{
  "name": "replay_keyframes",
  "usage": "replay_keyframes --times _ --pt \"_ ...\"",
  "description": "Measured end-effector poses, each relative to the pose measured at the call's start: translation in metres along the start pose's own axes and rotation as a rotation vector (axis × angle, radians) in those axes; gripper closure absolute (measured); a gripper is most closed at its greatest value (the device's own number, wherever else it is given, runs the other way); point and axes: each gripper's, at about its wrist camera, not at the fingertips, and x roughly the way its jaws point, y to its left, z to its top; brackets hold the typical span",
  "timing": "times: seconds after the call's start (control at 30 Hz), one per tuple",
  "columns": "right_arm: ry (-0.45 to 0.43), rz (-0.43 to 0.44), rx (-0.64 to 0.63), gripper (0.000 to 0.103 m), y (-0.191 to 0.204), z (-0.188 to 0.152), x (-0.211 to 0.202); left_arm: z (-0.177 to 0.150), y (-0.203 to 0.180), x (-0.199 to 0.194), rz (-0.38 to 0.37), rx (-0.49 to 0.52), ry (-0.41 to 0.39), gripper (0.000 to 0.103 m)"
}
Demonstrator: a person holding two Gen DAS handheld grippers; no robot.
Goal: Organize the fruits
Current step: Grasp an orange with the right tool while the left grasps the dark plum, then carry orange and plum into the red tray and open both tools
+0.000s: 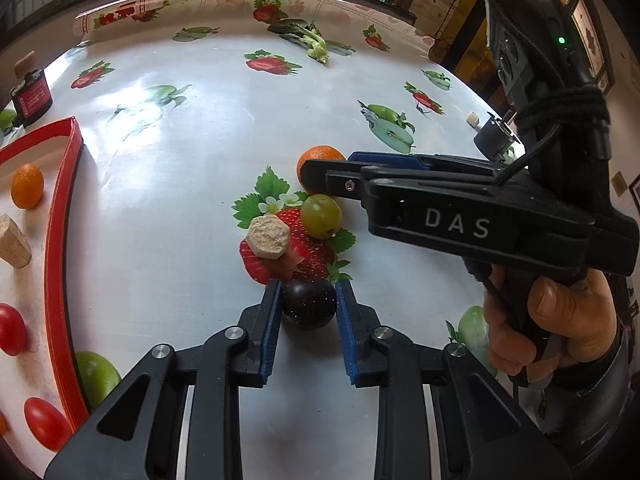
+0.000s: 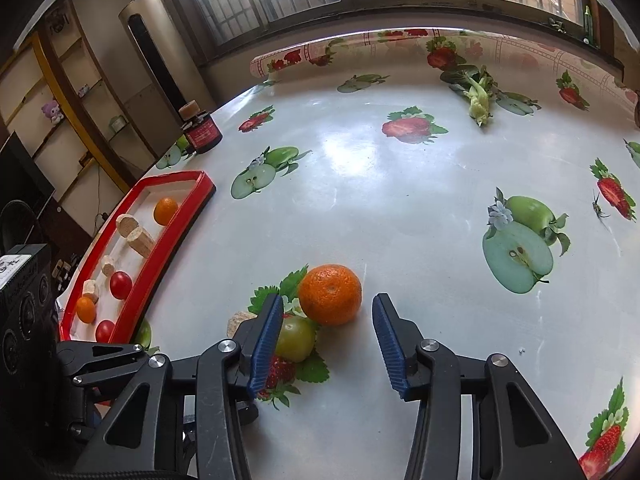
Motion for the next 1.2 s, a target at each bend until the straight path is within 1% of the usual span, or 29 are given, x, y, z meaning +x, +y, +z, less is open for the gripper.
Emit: replay_keyframes --times 0.07,0.1,0.13,0.3,0.63,0.8,1.2 --pt "0.013 -0.007 0.000 0.057 0.000 0.003 0.010 0.002 0.003 -0.004 0.008 -0.002 -0.010 0.079" --pt "0.021 -0.010 0.002 0.063 0.000 0.004 0.015 0.003 0.005 -0.006 0.012 -0.004 -0.017 0.079" --pt "0.030 -0.011 0.006 0.065 0.000 0.004 0.018 0.003 0.006 -0.008 0.016 -0.008 -0.023 0.079" --pt "0.015 -0.017 0.009 0.066 0.003 -0.001 0.011 0.006 0.011 -0.016 0.030 -0.019 -0.045 0.079" --pt "-0.031 0.007 -0.008 0.066 0.019 -0.016 -0.028 0.005 0.012 -0.036 0.053 -0.014 -0.079 0.079" --pt "-0.047 0.012 -0.028 0.066 0.030 -0.020 -0.042 0.004 0.013 -0.047 0.067 -0.017 -0.097 0.079" --pt "-0.062 0.018 -0.058 0.066 0.049 -0.022 -0.053 -0.003 0.028 -0.070 0.093 -0.034 -0.130 0.079"
